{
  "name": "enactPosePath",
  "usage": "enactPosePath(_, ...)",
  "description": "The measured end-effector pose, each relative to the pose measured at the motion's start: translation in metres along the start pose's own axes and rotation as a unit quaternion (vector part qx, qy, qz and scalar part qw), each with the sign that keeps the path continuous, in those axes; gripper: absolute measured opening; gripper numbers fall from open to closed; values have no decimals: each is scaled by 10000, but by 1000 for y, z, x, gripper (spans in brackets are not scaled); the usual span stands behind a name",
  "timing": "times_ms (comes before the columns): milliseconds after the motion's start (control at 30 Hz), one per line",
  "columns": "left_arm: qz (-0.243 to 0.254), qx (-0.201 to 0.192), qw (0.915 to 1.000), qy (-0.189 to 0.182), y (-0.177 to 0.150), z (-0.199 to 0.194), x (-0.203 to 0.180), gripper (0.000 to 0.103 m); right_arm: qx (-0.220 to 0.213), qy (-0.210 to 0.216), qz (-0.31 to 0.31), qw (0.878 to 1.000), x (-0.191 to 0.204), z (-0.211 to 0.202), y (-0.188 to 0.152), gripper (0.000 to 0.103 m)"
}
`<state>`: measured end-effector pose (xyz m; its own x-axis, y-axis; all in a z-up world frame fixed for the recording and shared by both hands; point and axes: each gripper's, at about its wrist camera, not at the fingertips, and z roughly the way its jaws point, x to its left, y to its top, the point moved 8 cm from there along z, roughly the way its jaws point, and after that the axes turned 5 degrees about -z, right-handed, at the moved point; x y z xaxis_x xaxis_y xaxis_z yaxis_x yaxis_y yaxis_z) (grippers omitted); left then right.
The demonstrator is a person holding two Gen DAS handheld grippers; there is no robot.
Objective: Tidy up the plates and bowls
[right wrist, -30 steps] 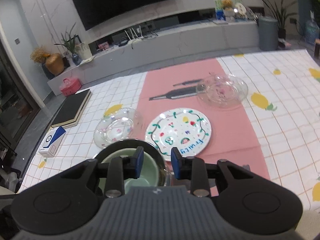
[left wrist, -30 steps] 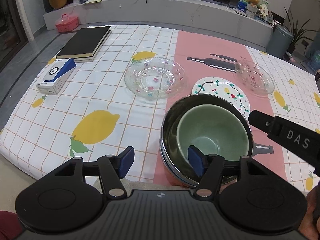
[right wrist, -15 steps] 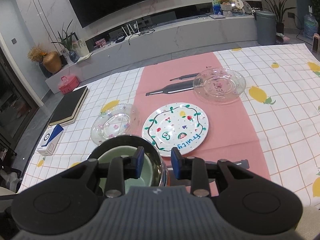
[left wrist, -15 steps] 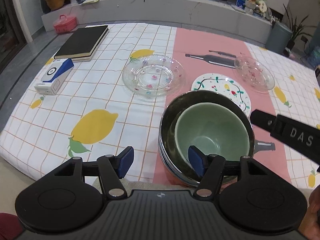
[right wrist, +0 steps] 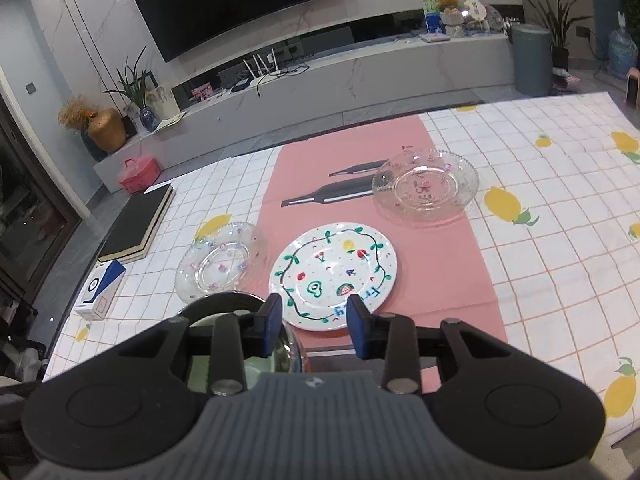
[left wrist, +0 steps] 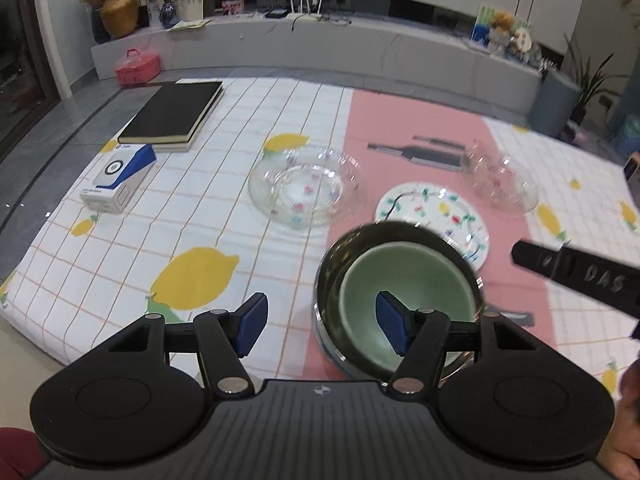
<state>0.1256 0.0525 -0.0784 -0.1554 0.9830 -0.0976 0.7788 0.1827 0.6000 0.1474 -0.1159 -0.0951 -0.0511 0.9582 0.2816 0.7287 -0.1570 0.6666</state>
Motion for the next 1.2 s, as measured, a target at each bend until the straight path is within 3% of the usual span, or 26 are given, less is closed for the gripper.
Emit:
enactPosePath(233, 755, -308, 9967, -4, 30, -7, -25, 73, 89, 113, 298, 9995, -20, 7, 2, 38)
enactPosePath(467, 1678, -26, 9858, -104, 53, 32, -49, 73, 301, 309, 610, 9972, -46, 30, 4, 38)
enactPosePath(567, 1645, 61, 9861, -243, 63, 51, -50, 73, 380, 299, 804, 9956, -58, 40, 4, 39)
enactPosePath(767, 1063, 242, 9923, -587, 84, 82, -42, 73, 506, 528, 1475, 9863, -72, 65, -5, 38)
enactPosePath(900, 1139, 139, 9912, -660, 95, 94, -41, 73, 517, 726, 1766, 9802, -75, 77, -10, 38)
enactPosePath(1000, 1052, 337, 9909, -763, 98, 108, -38, 68, 493, 877, 1994, 9747, -77, 82, -12, 39)
enactPosePath(1200, 827, 545, 9863, -1321, 96, 134, -36, 64, 499, 897, 2258, 9687, -84, 88, -15, 38)
